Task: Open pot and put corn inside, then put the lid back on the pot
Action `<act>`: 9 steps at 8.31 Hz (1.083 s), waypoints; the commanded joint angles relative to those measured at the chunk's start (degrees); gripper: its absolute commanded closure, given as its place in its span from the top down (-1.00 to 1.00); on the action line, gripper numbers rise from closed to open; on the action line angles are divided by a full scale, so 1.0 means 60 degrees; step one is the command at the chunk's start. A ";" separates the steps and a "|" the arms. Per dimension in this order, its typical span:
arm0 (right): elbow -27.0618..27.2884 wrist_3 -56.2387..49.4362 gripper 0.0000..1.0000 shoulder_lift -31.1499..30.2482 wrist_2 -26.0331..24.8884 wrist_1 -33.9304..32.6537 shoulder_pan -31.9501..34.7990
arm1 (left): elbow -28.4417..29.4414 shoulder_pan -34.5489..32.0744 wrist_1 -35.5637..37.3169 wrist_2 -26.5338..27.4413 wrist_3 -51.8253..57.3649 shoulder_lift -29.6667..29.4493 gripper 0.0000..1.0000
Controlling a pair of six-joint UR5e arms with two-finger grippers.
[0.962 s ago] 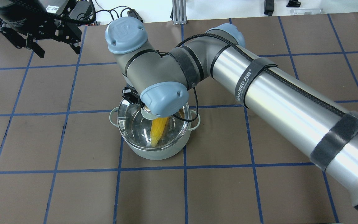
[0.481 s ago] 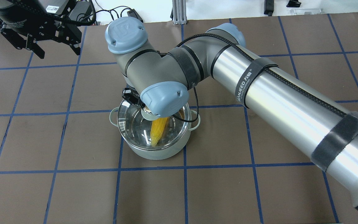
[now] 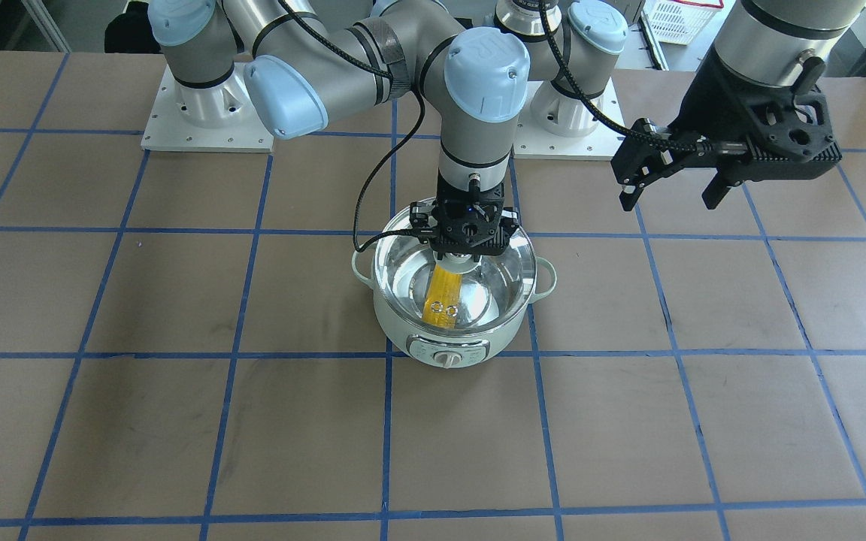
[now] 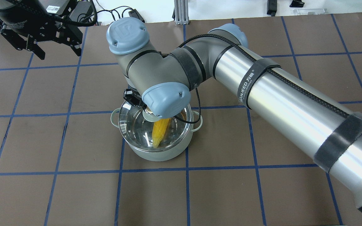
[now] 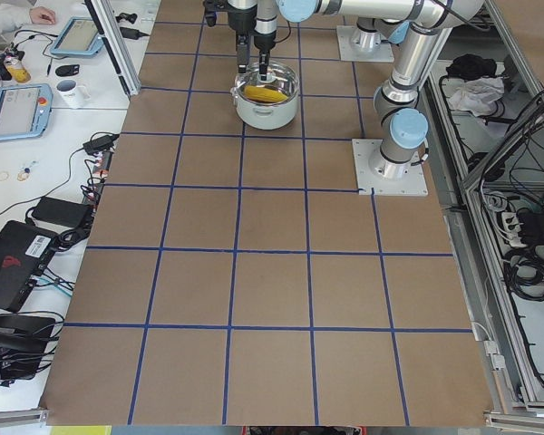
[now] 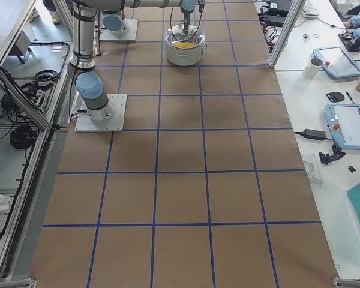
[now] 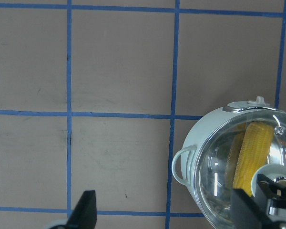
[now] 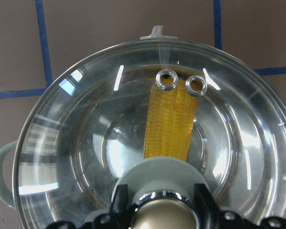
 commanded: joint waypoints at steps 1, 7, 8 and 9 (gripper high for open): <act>0.0000 -0.0009 -0.39 0.0029 -0.0004 -0.0029 0.0000 | -0.0036 0.0000 0.0011 -0.0061 0.0000 0.0000 1.00; 0.0014 0.0006 0.73 0.0117 -0.0033 -0.0073 0.0000 | -0.0037 0.0015 0.0114 0.0027 0.0000 -0.0073 1.00; 0.0043 -0.0009 1.00 0.0103 -0.0033 -0.0088 0.0000 | -0.0037 0.0015 0.0099 0.0027 0.0000 -0.0073 1.00; 0.0044 -0.0053 1.00 0.0074 -0.0019 -0.0088 -0.0014 | -0.0037 0.0015 0.0099 0.0027 0.0000 -0.0073 1.00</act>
